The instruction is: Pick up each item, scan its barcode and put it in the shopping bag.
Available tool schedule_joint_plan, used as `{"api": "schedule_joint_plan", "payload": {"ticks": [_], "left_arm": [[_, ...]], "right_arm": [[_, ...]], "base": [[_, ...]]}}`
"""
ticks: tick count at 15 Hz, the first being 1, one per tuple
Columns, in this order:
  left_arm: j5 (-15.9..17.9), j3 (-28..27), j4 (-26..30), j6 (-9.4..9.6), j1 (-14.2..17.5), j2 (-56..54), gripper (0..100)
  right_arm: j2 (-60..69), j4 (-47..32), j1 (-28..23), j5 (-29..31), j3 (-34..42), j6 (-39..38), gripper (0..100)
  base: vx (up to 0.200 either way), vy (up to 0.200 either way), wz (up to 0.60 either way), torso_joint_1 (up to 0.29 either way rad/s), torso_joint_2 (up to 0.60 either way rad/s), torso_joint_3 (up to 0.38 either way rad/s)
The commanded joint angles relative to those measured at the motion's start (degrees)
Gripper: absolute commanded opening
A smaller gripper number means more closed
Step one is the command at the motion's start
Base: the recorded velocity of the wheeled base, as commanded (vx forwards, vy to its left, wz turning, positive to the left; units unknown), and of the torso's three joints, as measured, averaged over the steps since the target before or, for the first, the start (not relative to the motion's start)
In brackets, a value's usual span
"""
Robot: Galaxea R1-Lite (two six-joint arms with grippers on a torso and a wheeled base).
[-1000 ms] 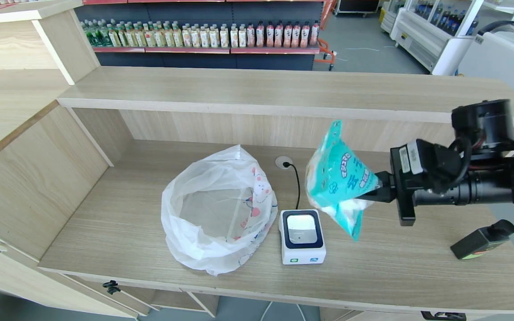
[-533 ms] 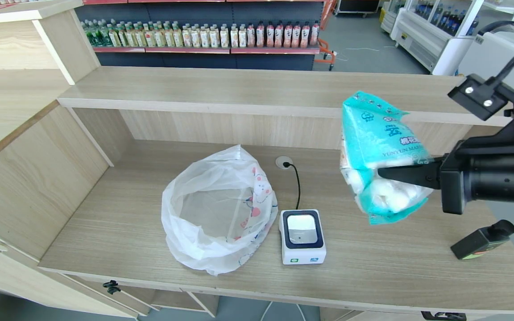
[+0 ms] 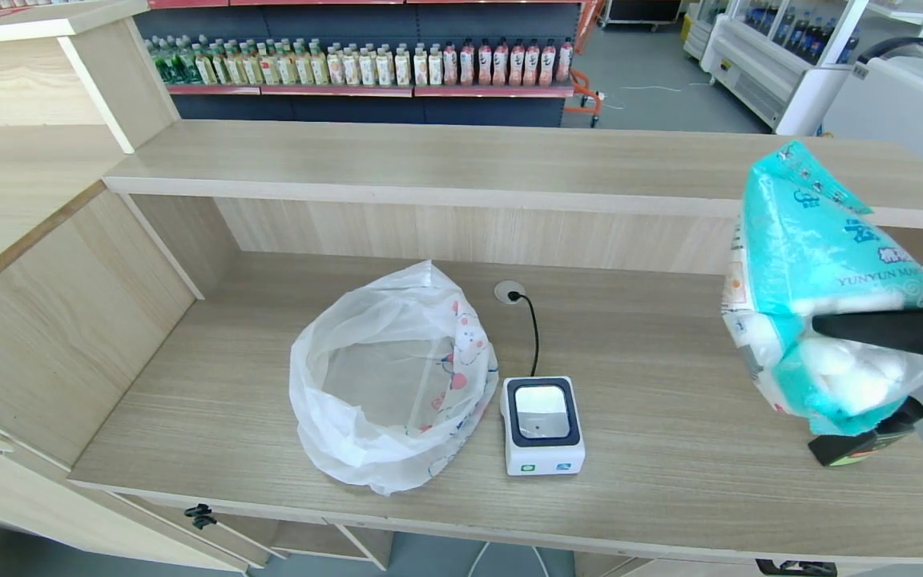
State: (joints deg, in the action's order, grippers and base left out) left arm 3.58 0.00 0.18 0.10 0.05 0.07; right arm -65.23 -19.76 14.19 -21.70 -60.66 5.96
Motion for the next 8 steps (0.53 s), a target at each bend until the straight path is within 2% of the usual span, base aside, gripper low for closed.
{"api": "schedule_joint_plan", "payload": {"ticks": [1,4,6,8], "left_arm": [[0.0,0.0,0.0,-0.01,0.0,0.0,100],[0.0,0.0,0.0,-0.01,0.0,0.0,100],[0.0,0.0,0.0,-0.01,0.0,0.0,100],[0.0,0.0,0.0,-0.01,0.0,-0.1,100]], "right_arm": [[3.6,-2.0,-4.4,-2.4,0.1,0.2,0],[6.0,-3.1,-8.2,-4.6,0.6,0.3,0],[7.7,-7.2,-10.4,-4.7,1.2,2.8,0],[8.2,-8.4,-11.1,-4.4,1.3,5.1,0]], "base": [[0.0,0.0,0.0,0.0,0.0,0.0],[0.0,0.0,0.0,0.0,0.0,0.0],[0.0,0.0,0.0,0.0,0.0,0.0],[0.0,0.0,0.6,0.0,0.0,0.002]]}}
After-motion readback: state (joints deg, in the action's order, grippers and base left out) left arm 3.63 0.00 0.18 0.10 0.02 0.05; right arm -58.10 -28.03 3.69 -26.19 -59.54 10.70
